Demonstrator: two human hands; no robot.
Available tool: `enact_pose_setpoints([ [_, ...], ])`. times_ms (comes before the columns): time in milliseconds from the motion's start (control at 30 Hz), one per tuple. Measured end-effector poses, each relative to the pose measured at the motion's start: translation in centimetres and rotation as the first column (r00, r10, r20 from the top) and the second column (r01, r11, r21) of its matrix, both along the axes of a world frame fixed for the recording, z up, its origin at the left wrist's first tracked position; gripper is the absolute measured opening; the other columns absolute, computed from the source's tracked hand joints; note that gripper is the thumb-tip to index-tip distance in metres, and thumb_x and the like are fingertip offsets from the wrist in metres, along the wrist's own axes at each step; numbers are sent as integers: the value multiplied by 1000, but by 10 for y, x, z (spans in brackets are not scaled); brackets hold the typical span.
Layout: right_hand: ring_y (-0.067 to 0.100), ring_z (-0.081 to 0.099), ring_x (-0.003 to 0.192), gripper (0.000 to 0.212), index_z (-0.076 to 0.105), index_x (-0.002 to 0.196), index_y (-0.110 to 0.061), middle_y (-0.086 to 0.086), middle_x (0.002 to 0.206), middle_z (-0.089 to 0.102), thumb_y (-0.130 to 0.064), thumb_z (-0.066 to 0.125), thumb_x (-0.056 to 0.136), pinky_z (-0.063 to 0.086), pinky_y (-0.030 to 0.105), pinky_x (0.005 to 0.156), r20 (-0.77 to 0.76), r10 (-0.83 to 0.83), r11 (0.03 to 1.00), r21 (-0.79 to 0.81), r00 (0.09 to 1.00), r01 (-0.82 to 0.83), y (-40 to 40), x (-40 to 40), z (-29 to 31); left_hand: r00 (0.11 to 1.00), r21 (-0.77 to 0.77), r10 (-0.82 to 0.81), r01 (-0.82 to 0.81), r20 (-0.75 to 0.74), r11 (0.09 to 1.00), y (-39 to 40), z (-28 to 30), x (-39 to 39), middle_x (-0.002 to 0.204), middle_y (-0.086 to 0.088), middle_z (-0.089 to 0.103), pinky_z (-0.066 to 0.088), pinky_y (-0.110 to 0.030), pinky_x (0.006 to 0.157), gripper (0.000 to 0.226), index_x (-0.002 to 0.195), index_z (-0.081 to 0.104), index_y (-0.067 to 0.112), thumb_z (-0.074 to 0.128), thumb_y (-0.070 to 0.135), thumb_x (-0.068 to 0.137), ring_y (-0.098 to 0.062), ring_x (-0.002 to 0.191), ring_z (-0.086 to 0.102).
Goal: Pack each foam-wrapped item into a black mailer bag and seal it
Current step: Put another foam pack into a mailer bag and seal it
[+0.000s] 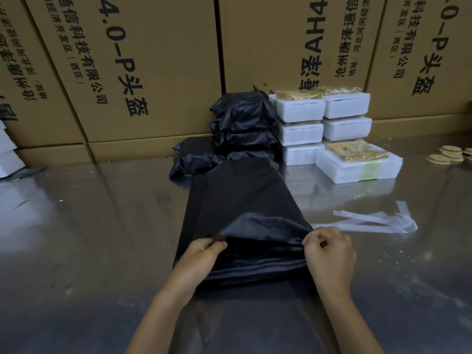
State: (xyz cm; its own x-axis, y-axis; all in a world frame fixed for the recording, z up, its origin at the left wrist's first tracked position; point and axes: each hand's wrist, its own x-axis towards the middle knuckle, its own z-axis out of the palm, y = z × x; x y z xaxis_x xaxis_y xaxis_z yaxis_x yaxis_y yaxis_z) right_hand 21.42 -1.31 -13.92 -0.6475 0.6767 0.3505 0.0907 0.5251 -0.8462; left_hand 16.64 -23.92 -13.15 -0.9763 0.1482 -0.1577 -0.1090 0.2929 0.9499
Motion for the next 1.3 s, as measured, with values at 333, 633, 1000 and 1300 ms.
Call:
enact_pose_setpoints([
  [333, 14, 56, 101, 19, 63, 106, -18, -1, 111, 63, -10, 61, 89, 44, 27, 88, -213, 278, 960, 36, 937, -277, 0, -68, 60, 938, 95, 157, -133, -311, 987, 12, 100, -40, 96, -8, 74, 60, -27, 71, 15, 101, 73, 12, 61, 20, 98, -11, 82, 70],
  [633, 22, 51, 134, 102, 30, 152, -21, 0, 147, 51, -68, 75, 73, 43, 27, 99, 39, 402, 904, -172, 915, -391, -7, -123, -7, 986, -191, -30, -1, -162, 982, 60, -8, -115, 159, 0, 35, 38, -34, 106, 100, 159, 10, 27, 55, 74, 83, -27, 142, 37],
  [1000, 26, 59, 114, 51, 64, 106, -16, 2, 110, 71, -62, 69, 83, 25, 44, 118, 306, 219, 924, 240, 927, -297, 15, -111, -20, 938, -439, -51, -112, -343, 891, 54, -22, -105, 148, -5, 50, 35, -46, 114, 84, 151, 32, 20, 68, 58, 85, -31, 146, 30],
  [1300, 22, 66, 80, 34, 66, 79, -21, -7, 69, 64, -53, 77, 79, 44, 30, 62, 305, 280, 895, 260, 910, -362, 19, -89, 11, 887, -390, 25, -228, -461, 892, 43, -1, -81, 111, 1, 70, 45, -25, 84, 69, 142, 47, 23, 75, 47, 83, -21, 106, 64],
])
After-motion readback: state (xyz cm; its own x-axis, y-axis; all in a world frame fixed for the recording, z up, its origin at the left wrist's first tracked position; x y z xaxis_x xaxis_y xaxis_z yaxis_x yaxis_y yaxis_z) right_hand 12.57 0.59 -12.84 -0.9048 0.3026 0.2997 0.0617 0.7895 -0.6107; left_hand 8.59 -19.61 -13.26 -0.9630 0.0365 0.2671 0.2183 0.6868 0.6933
